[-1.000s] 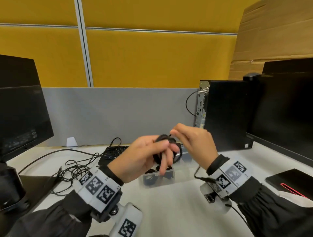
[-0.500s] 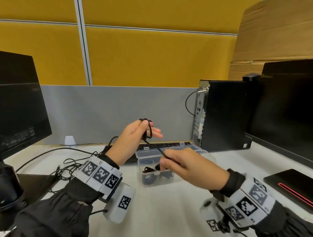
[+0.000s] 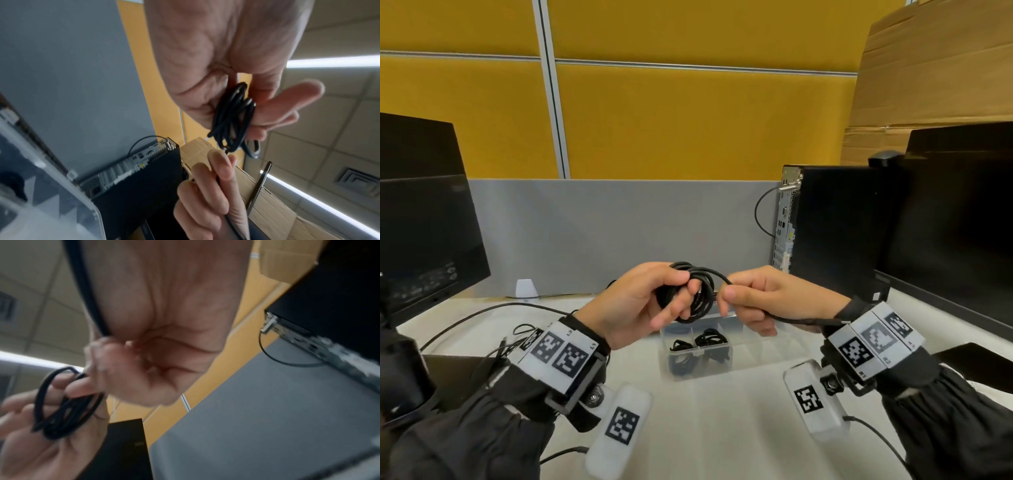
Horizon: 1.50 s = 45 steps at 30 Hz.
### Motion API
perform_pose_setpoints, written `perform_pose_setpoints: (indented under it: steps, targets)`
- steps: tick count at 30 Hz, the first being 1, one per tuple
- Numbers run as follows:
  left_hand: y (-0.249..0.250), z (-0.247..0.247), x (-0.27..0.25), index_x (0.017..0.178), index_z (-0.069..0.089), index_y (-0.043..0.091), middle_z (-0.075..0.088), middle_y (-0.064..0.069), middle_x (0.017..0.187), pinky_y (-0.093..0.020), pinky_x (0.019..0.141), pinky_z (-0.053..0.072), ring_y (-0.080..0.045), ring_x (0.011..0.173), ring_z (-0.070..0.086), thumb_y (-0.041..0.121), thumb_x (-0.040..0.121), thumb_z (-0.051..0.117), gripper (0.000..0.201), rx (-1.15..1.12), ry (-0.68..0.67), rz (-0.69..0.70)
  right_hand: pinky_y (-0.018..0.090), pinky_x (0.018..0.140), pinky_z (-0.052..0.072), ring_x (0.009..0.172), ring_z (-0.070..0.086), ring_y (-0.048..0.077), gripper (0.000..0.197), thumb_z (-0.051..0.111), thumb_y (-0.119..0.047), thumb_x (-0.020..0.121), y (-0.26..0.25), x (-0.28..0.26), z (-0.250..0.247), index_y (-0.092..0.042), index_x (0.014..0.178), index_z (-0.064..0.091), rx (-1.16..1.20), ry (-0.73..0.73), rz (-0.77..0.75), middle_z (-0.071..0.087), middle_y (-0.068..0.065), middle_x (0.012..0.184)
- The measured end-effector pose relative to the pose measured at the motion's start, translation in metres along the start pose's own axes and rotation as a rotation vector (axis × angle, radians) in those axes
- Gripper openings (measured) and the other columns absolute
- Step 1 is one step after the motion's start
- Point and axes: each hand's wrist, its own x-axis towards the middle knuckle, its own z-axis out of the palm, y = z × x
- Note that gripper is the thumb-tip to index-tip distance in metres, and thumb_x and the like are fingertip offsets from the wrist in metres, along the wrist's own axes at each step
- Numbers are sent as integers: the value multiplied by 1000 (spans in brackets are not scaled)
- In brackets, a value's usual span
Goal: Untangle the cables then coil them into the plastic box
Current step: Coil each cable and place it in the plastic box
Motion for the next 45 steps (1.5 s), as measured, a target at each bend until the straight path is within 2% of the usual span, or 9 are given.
perform_pose_setpoints:
  steps: [7,12,16,21,24,29,34,41,45]
  targets:
    - [-5,8,1,61,65,11,46,5,44,-17,54,49,-4,30,38,16,63,71,8,-323,12,42,21,48,40,43,45,9,23,42,-24,96,5,-8,-4,-15,85,60,116,-75,0,47,-5,53]
    - [4,12,12,78,58,6,65,0,62,-16,62,54,-5,54,64,11,88,47,15,-615,342,269,19,50,40,45,36,9,24,39,-27,99,16,-5,12,-17,82,54,55,73,50,37,-7,53]
    - [-12,14,22,95,57,7,74,-6,93,-23,89,48,-12,97,68,16,99,38,21,21,427,325,27,62,45,66,53,16,27,30,-30,102,12,7,44,-15,92,51,-614,270,122,55,-3,74]
    - [-32,4,21,80,57,14,68,5,78,-18,75,47,-2,75,61,36,98,39,34,821,457,316,27,41,23,41,24,15,12,50,-21,92,9,11,60,-12,91,42,-1386,644,-17,32,-8,50]
    - [-31,3,16,69,66,10,71,-5,72,-26,80,45,-18,75,64,41,101,24,62,851,281,152,20,38,12,38,26,13,34,62,-26,84,15,11,55,-13,107,41,-1217,696,-125,24,-14,45]
    - [-34,14,9,49,45,13,59,-9,47,-15,54,36,-21,50,54,18,102,25,57,1099,376,217,28,58,35,76,62,22,65,45,-51,90,21,17,52,-27,144,18,-1150,462,44,67,-1,81]
    - [-46,13,8,57,51,1,50,-10,44,-38,66,41,-25,51,53,23,102,25,56,1121,447,298,35,62,44,72,60,23,48,38,-51,91,25,18,52,-20,128,38,-981,407,31,66,5,82]
    - [-61,12,8,70,39,17,44,0,64,-19,58,35,-9,58,41,28,99,35,31,960,514,326,30,50,33,66,59,23,65,14,-65,82,52,21,52,-22,121,43,-1025,490,-23,65,0,75]
    - [-53,11,11,96,51,11,61,-7,84,-24,71,49,-13,69,59,20,92,53,10,412,465,195,18,51,33,52,47,5,20,44,-44,94,70,27,49,-26,95,53,-454,624,-61,56,-15,61]
